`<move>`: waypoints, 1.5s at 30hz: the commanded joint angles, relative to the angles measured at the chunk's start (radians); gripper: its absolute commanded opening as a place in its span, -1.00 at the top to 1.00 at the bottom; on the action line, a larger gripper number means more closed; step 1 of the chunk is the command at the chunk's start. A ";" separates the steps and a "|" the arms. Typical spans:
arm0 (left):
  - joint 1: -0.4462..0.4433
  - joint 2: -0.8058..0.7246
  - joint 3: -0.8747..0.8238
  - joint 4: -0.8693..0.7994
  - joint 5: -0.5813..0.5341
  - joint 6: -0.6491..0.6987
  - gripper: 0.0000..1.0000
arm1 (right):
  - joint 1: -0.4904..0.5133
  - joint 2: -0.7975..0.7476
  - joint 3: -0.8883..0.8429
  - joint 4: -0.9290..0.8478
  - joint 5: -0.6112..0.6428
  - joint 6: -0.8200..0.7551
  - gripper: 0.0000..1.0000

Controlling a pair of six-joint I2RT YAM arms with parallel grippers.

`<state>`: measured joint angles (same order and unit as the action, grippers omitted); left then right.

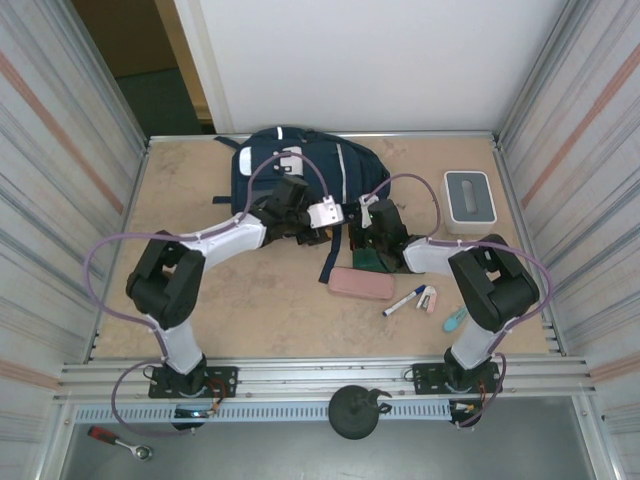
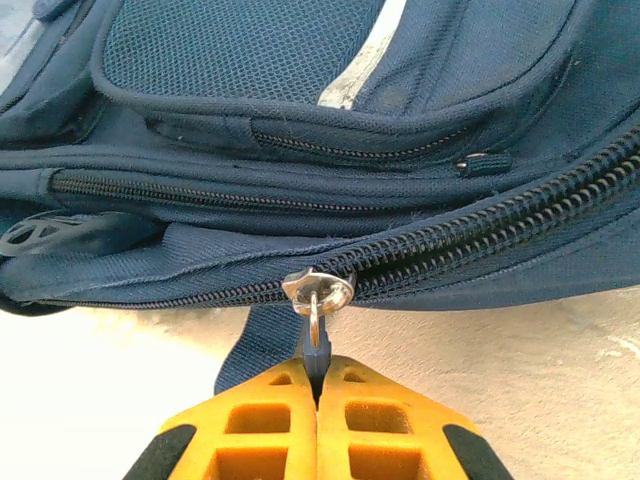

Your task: Pack the student bag

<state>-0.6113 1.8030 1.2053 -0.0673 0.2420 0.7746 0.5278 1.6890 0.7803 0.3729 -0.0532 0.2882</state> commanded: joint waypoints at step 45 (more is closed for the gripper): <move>0.251 -0.139 -0.188 -0.023 0.145 -0.071 0.67 | -0.010 -0.039 0.039 -0.088 0.071 0.018 1.00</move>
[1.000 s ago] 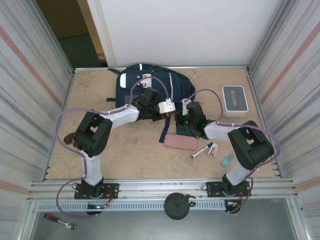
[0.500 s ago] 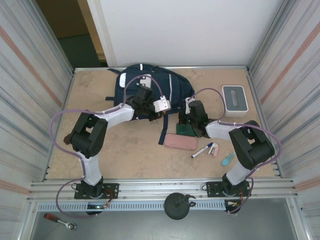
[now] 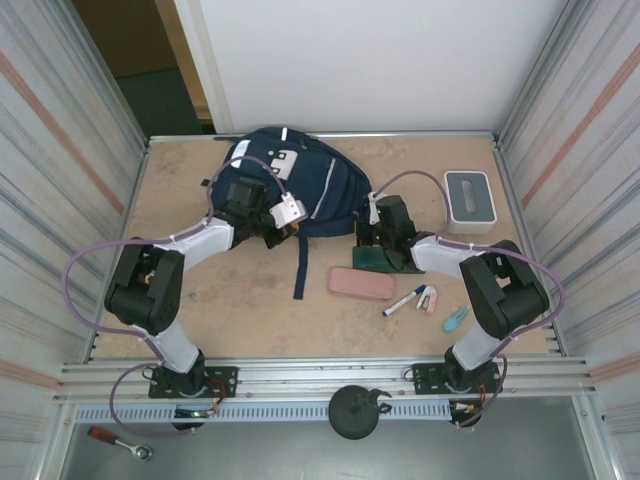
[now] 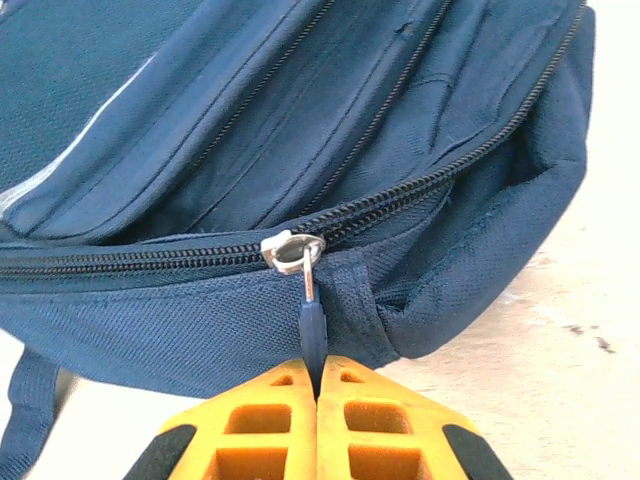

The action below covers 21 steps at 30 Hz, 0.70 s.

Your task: Pack the student bag

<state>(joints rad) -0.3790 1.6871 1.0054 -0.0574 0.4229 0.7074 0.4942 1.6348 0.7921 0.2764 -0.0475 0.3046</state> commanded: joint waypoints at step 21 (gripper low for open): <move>-0.240 0.155 0.217 -0.005 -0.090 0.045 -0.01 | 0.087 -0.024 0.000 0.045 0.071 0.048 1.00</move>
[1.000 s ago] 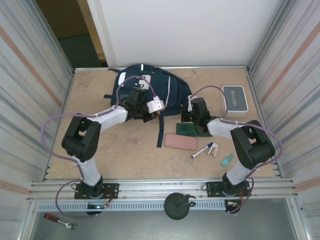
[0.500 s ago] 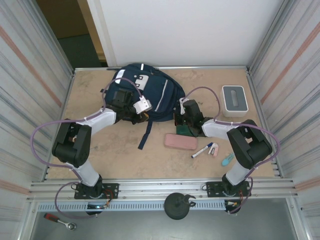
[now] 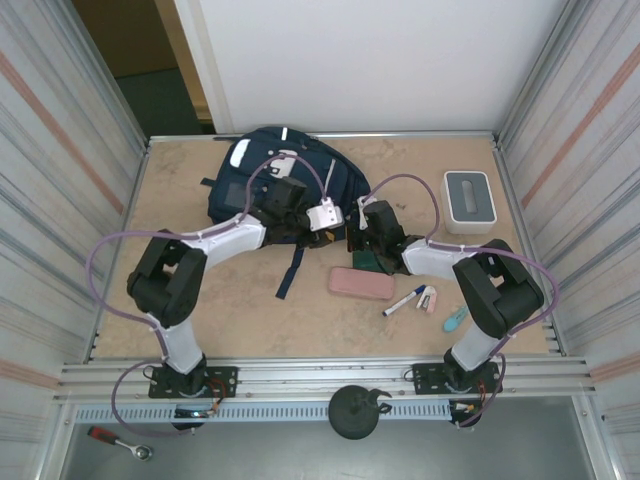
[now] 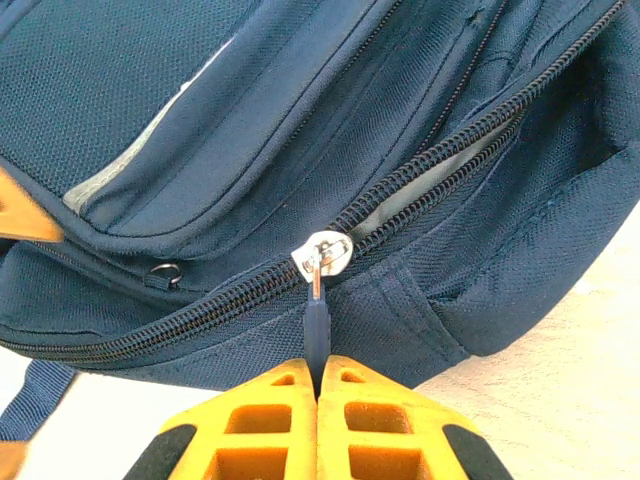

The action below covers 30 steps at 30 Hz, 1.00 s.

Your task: Pack the student bag

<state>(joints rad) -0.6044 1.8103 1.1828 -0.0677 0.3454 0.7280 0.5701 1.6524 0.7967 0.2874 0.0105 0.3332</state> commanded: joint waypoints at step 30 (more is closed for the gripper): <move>0.232 -0.259 -0.358 0.201 -0.008 -0.078 0.93 | -0.057 0.001 0.081 -0.128 0.164 0.047 1.00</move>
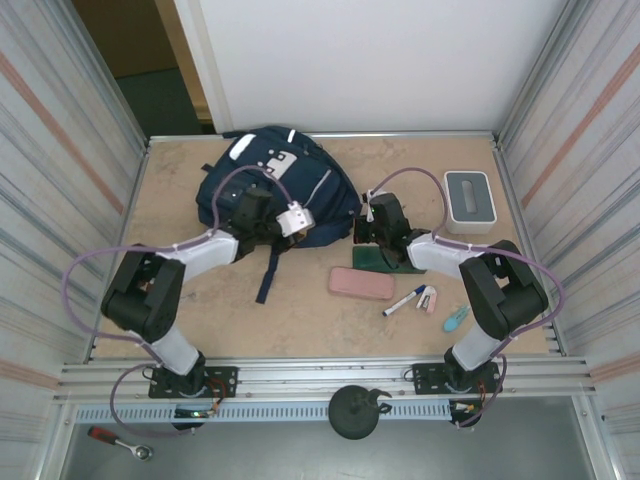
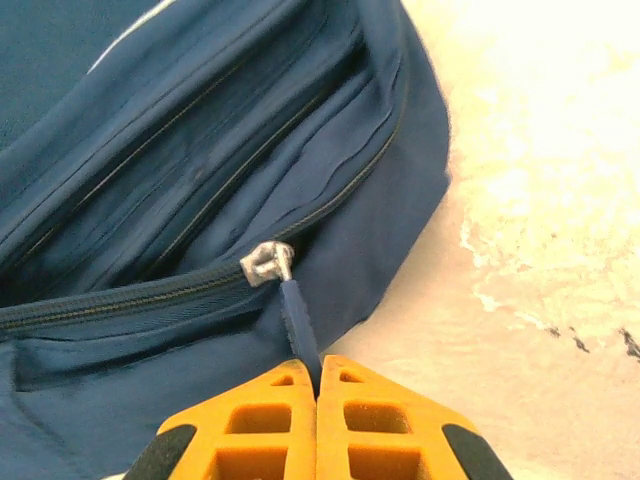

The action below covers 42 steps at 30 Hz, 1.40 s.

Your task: Pack the student bag

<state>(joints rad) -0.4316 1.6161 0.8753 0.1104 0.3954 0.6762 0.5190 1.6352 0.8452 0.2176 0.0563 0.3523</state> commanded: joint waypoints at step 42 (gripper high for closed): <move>-0.052 0.226 0.383 -0.483 0.053 0.015 0.79 | -0.169 0.273 0.342 -0.208 -0.678 -0.057 -0.08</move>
<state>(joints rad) -0.4908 1.8282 1.2354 -0.3187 0.4187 0.6693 0.3424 1.8736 1.1381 0.0456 -0.5564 0.3218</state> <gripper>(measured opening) 0.117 0.536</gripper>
